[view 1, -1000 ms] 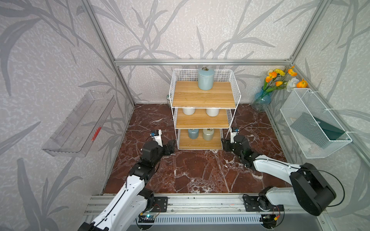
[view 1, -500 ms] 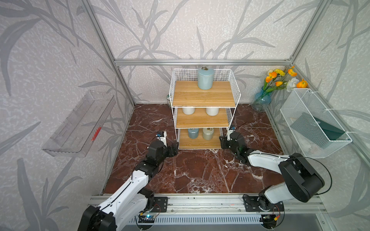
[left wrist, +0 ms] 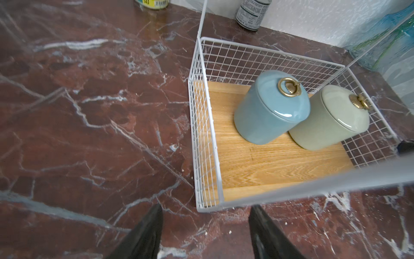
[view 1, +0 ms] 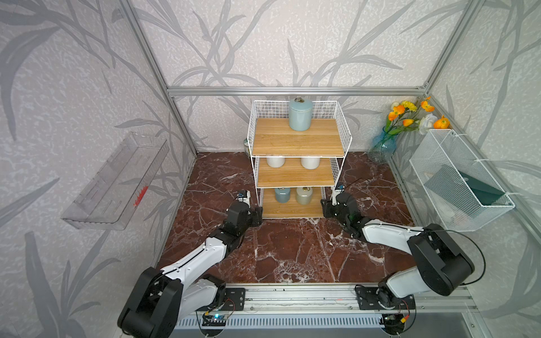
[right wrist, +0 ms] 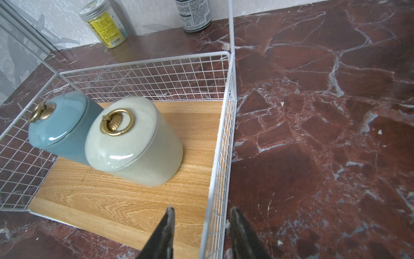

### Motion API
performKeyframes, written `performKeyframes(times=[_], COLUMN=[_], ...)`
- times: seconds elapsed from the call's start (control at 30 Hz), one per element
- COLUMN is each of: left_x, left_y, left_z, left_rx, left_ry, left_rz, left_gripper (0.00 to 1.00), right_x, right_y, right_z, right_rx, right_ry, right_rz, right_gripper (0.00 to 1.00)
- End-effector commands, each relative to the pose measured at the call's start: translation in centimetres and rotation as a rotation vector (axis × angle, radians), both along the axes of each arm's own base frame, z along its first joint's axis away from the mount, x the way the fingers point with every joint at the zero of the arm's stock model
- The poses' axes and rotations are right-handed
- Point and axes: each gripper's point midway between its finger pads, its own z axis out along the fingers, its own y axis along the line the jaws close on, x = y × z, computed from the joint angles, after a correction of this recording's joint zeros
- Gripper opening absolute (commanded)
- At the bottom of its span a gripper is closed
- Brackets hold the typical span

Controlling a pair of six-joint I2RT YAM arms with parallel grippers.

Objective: Remove the tea canisters from the shelf
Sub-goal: Move the shelf to the center of the board.

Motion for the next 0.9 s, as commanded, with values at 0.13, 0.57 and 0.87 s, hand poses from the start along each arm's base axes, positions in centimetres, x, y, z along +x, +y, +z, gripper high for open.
performKeyframes(times=[0.13, 0.57, 0.87], left_x=[3.2, 5.2, 7.3], left_y=[-2.8, -4.9, -7.5], left_z=[1.0, 0.1, 0.0], left_rx=[-0.018, -0.035, -0.069], left_ry=[-0.027, -0.017, -0.012], left_rz=[-0.077, -0.114, -0.158], left_gripper=[0.39, 0.2, 0.14], right_x=[1.4, 2.8, 5.1], right_y=[0.0, -0.8, -1.9], right_z=[2.7, 3.6, 4.4], right_rx=[0.024, 0.014, 0.007], right_ry=[-0.071, -0.085, -0.105], right_rz=[-0.019, -0.024, -0.026], right_gripper=[0.41, 0.27, 0.26])
